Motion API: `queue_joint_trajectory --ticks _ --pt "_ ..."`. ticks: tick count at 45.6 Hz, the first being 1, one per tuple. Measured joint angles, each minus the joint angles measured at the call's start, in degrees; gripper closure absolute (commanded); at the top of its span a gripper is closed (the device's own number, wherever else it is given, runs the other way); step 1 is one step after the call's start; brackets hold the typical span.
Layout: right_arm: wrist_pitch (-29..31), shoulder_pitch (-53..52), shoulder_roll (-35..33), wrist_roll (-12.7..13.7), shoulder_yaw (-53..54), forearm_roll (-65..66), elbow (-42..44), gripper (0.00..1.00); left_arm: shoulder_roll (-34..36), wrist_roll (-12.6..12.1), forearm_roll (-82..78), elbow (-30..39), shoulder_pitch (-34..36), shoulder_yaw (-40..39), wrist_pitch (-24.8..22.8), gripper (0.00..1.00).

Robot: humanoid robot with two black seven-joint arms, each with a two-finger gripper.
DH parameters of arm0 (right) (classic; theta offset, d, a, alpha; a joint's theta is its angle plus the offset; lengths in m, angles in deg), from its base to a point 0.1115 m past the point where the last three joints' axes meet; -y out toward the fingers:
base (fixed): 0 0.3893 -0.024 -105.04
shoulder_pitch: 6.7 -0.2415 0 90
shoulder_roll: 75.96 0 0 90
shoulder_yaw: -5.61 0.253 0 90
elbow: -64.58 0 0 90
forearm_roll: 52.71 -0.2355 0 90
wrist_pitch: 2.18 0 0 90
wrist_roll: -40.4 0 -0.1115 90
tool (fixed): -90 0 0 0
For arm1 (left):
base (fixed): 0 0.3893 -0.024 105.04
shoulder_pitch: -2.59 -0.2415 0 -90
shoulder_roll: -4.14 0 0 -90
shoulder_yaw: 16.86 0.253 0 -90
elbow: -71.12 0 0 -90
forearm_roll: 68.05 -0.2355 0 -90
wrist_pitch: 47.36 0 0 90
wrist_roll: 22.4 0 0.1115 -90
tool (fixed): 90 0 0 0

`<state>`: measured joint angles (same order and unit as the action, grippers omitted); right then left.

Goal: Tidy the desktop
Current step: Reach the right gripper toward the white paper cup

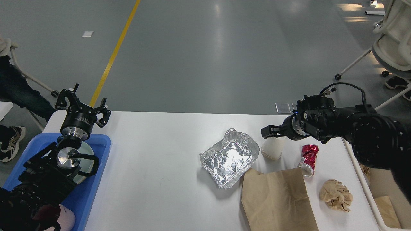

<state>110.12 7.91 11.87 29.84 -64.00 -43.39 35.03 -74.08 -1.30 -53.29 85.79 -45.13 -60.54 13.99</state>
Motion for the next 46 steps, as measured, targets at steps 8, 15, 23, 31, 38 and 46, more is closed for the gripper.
queue_joint_trajectory --ticks 8,15,23,31,38,46 --pt "-2.68 1.2 0.07 0.05 0.0 -0.13 0.09 0.09 0.0 0.0 0.0 0.0 -0.01 0.0 0.0 0.04" --pt "-3.52 1.94 0.19 0.11 0.08 -0.47 -0.14 0.35 0.0 0.0 0.0 0.0 -0.01 0.0 0.0 0.04" --pt "-3.56 2.49 0.24 0.28 0.02 0.03 -0.62 0.85 0.0 0.0 0.0 0.0 -0.01 0.0 0.0 0.04" --pt "-3.44 2.81 0.21 1.42 0.01 0.1 -0.65 0.97 0.0 0.0 0.0 0.0 -0.01 0.0 0.0 0.04" --pt "-3.43 2.9 0.09 1.62 0.0 0.04 -0.51 0.97 0.0 0.0 0.0 0.0 -0.01 0.0 0.0 0.04" --pt "-1.49 0.08 -1.46 1.63 -0.13 0.06 -1.47 0.95 0.0 0.0 0.0 0.0 -0.02 0.0 0.0 0.04"
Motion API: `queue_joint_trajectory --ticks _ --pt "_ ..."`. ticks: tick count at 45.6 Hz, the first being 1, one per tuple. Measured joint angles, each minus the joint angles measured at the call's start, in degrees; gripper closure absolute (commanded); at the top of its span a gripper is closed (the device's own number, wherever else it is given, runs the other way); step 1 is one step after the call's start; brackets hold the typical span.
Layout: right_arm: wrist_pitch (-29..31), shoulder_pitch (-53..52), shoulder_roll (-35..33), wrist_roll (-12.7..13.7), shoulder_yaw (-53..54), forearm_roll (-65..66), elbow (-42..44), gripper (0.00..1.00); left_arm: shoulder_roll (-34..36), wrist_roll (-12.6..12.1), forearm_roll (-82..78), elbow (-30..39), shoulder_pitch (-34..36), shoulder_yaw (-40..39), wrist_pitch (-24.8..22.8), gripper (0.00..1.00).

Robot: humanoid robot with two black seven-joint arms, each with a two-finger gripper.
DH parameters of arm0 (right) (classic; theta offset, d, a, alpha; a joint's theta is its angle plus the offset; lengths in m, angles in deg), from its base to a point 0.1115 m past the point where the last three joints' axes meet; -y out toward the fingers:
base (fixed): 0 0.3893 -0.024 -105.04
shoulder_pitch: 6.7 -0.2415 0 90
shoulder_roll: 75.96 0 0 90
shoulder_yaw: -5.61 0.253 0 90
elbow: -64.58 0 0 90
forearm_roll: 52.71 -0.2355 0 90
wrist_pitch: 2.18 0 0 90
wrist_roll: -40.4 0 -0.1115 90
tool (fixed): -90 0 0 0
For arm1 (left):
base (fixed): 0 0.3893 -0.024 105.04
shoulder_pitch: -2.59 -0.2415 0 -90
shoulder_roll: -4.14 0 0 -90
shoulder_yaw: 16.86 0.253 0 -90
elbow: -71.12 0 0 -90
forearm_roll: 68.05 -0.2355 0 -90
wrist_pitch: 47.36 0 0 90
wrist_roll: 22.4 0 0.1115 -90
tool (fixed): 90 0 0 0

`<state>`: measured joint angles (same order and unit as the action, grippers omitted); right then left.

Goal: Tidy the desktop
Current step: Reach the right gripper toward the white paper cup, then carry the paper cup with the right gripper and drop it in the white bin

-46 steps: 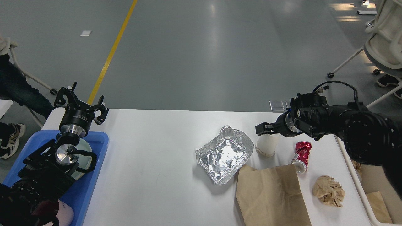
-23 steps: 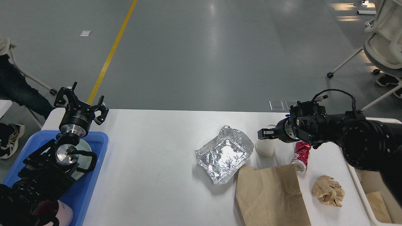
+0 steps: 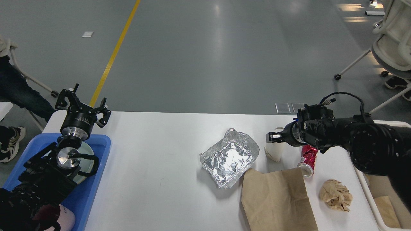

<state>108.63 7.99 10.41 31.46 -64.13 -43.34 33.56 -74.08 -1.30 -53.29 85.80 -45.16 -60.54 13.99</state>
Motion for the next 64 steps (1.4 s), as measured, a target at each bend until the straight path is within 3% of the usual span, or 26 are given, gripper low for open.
queue_joint_trajectory --ticks 13,23,29,35,50,64 --pt "10.6 -13.98 -8.89 -0.18 2.01 -0.05 -7.25 0.95 0.0 0.0 0.0 0.0 0.0 0.0 0.0 0.04" --pt "22.37 -30.45 -16.49 -0.19 3.6 -0.05 -14.82 0.87 0.0 0.0 0.0 0.0 0.0 0.0 0.0 0.04" --pt "27.87 -36.94 -19.78 -0.19 3.64 -0.05 -15.6 0.87 0.0 0.0 0.0 0.0 0.0 0.0 0.0 0.04" --pt "29.38 -38.67 -23.18 -0.14 3.5 -0.02 -14.8 0.87 0.0 0.0 0.0 0.0 0.0 0.0 0.0 0.03" --pt "27.62 -21.66 -33.68 -0.13 3.73 0.22 -3.19 0.87 0.0 0.0 0.0 0.0 0.0 0.0 0.0 0.04" --pt "26.28 7.4 -33.56 -0.22 11.96 -0.08 18.49 0.85 0.0 0.0 0.0 0.0 0.0 0.0 0.0 0.04"
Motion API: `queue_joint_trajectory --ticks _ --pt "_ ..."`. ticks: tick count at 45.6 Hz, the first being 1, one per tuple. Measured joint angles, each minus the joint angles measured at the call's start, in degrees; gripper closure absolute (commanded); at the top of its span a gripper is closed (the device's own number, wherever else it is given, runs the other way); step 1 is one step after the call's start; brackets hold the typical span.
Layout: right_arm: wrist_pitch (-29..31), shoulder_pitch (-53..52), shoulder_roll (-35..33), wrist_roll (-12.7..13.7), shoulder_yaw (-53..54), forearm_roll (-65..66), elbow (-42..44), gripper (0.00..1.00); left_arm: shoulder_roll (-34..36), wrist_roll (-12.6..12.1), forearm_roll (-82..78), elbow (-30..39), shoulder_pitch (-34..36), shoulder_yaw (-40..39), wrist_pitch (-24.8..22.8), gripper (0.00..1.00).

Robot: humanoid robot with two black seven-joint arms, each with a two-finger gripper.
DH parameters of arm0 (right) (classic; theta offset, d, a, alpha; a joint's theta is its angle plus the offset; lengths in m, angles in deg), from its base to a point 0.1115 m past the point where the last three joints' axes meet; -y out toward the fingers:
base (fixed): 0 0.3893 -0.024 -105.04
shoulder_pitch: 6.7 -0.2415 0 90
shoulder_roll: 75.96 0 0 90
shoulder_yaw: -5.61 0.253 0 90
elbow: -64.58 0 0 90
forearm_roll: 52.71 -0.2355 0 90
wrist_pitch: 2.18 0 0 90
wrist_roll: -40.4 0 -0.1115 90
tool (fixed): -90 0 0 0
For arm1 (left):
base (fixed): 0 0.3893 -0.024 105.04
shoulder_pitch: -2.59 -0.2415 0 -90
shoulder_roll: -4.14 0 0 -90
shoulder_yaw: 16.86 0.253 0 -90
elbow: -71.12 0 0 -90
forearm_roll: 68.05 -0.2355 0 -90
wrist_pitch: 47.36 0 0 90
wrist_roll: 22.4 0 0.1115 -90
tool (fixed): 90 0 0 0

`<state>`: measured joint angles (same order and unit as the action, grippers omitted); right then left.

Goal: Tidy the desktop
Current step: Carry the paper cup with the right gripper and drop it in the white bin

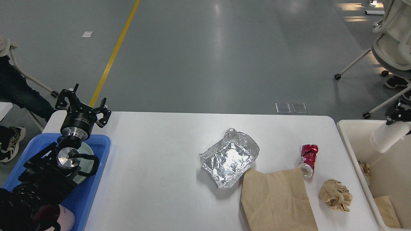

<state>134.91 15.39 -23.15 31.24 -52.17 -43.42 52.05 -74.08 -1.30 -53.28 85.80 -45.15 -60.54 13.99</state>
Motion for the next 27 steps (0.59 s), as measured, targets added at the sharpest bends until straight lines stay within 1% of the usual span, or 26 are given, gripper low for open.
queue_joint_trajectory --ticks 4,5,6,7,9,10,14,17,21,24,27 --pt "-2.18 6.09 1.96 0.0 1.93 0.0 4.37 0.79 0.0 0.0 0.0 0.0 0.0 0.0 0.0 0.04" --pt "-2.81 7.25 2.53 0.0 2.21 -0.01 5.17 0.77 0.0 0.0 -0.01 0.0 0.0 0.0 0.0 0.04" --pt "-3.64 8.57 3.19 0.0 2.5 -0.04 6.07 0.71 0.0 0.0 0.0 0.0 0.0 0.0 0.0 0.04" --pt "-4.31 9.46 3.63 0.0 2.72 -0.05 6.62 0.46 0.0 0.0 0.0 0.0 0.0 0.0 0.0 0.04" --pt "-6.48 11.85 4.52 0.0 3.3 -0.07 7.72 0.1 0.0 0.0 0.0 0.0 0.0 0.0 0.0 0.04" --pt "-7.2 12.35 4.64 0.0 3.53 -0.12 7.87 0.0 0.0 0.0 0.0 0.0 0.0 0.0 0.0 0.04" --pt "-12.57 14.08 4.99 0.0 5.67 -0.53 8.17 0.0 0.0 0.0 0.0 0.0 0.0 0.0 0.0 0.04" --pt "-18.16 15.39 5.28 0.0 8.71 -0.7 8.22 0.0 0.0 0.0 0.0 0.0 0.0 0.0 0.0 0.04" --pt "-23.02 18.21 5.99 0.02 12.35 -0.76 8.22 0.0 0.0 0.0 0.0 0.0 0.0 0.0 0.0 0.04" --pt "-24.92 19.85 6.46 0.03 14.66 -0.76 8.22 0.0 0.0 0.0 0.0 0.0 0.0 0.0 0.0 0.04" --pt "-25.58 20.56 6.73 0.03 16.2 -0.76 8.22 0.0 0.0 0.0 0.0 0.0 0.0 0.0 0.0 0.04"
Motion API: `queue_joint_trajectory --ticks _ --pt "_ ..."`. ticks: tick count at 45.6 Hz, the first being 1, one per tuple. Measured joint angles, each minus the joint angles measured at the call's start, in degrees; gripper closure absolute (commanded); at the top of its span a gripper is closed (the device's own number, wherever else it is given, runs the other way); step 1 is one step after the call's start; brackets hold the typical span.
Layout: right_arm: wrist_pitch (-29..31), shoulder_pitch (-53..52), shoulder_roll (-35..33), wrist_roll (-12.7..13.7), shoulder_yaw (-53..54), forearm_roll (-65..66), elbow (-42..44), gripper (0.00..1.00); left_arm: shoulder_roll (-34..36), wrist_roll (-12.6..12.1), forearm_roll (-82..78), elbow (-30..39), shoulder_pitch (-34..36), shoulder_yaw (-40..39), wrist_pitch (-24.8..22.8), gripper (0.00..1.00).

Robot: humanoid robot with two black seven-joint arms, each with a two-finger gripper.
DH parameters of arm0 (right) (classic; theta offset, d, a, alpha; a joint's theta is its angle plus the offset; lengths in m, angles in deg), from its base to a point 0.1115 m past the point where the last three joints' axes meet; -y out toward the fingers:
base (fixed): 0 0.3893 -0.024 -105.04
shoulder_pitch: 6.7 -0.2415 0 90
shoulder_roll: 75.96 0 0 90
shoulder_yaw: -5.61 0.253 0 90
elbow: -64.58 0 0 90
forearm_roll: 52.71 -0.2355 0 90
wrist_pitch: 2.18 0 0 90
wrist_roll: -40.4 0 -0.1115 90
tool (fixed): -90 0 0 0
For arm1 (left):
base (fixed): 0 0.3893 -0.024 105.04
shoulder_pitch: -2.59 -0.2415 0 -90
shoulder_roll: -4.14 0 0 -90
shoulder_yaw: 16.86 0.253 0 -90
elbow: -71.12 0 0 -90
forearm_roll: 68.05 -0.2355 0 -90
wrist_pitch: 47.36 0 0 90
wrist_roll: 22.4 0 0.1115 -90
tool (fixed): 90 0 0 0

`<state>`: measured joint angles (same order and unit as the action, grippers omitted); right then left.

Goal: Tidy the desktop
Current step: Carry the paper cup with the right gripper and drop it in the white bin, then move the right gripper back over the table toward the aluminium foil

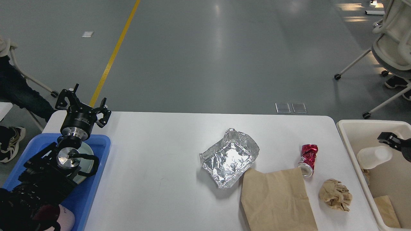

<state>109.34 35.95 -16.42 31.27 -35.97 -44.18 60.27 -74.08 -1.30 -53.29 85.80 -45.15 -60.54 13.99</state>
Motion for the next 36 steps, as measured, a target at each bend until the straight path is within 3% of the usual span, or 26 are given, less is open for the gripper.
queue_joint_trajectory --ticks 23,36 --pt "-3.24 -0.5 6.49 0.0 0.57 0.89 0.0 0.0 0.0 0.0 0.0 0.0 0.0 0.0 0.0 0.04" --pt "1.09 -10.59 10.89 0.2 0.11 10.62 -0.48 0.0 0.0 0.0 0.0 0.0 0.0 0.0 0.0 0.04"
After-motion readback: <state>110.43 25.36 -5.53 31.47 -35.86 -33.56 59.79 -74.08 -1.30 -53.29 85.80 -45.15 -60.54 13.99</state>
